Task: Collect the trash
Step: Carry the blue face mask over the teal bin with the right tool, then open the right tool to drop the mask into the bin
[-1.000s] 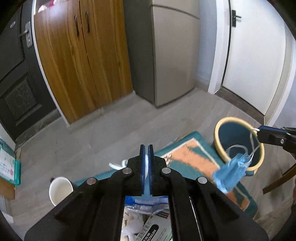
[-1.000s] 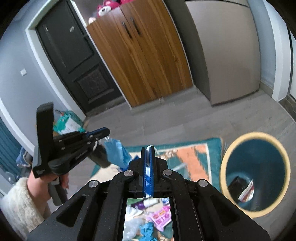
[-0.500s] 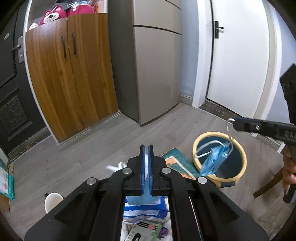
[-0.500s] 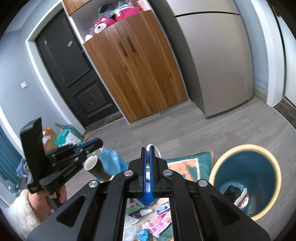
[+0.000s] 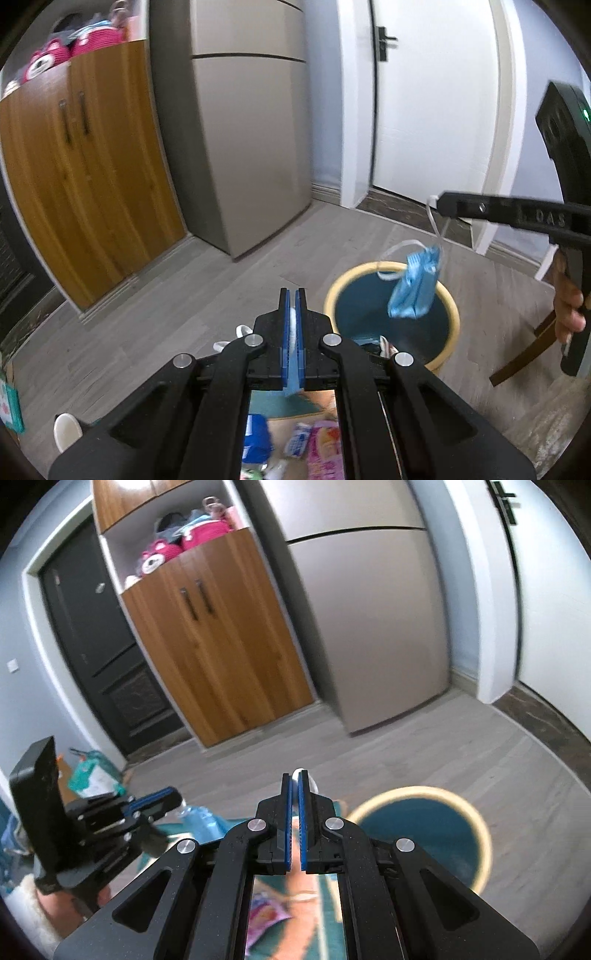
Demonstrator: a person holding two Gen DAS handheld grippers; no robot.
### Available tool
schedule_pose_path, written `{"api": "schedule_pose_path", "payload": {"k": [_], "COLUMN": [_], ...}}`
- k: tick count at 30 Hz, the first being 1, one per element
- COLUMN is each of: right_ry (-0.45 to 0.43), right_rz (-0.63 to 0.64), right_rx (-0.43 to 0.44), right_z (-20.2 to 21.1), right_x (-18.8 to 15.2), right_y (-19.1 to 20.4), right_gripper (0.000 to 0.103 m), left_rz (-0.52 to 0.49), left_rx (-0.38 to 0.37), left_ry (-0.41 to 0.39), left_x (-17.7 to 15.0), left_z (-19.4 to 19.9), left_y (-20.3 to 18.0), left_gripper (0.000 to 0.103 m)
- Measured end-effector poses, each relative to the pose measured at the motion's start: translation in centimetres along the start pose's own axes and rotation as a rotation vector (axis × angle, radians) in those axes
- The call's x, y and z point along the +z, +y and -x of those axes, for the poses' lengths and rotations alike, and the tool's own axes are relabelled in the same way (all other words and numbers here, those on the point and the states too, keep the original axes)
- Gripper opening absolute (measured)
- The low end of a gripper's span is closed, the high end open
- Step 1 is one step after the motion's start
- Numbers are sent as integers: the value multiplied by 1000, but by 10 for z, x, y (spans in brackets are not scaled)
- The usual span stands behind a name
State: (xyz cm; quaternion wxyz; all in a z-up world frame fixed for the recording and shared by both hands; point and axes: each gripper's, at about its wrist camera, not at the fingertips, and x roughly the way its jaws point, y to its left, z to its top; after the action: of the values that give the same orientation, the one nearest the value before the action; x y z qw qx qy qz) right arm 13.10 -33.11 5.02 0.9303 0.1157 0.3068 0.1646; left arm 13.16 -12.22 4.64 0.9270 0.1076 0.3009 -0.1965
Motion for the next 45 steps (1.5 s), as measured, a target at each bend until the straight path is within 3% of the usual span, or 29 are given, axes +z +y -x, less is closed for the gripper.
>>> {"api": "schedule_pose_path", "payload": {"k": [7, 18, 32, 35, 38, 40, 42, 45], "right_ry": [34, 132, 148, 160, 153, 149, 148, 139], "right_rz": [-6, -55, -138, -145, -137, -137, -141, -159], "right_rx": [-111, -182, -218, -218, -220, -221, -227, -229], "right_z": [-10, -38, -58, -59, -58, -57, -57, -56], "right_x": [-9, -28, -38, -40, -39, -39, -39, -38], "right_y": [-43, -84, -114, -115, -114, -112, -112, -113], "right_gripper": [4, 4, 5, 18, 26, 34, 56, 82], "left_rz": [-61, -107, -80, -69, -51, -35, -20, -5], "left_rx": [-58, -95, -122, -110, -94, -84, -69, -53], "left_ry": [39, 80, 124, 131, 121, 108, 100, 83], "left_x": [0, -15, -31, -30, -31, -30, -29, -28], "left_z": [-41, -102, -132, -133, -129, -128, -124, -119], "left_y": [-50, -105, -108, -104, -98, -93, -89, -84], "left_gripper": [2, 2, 4, 8, 33, 42, 60, 74]}}
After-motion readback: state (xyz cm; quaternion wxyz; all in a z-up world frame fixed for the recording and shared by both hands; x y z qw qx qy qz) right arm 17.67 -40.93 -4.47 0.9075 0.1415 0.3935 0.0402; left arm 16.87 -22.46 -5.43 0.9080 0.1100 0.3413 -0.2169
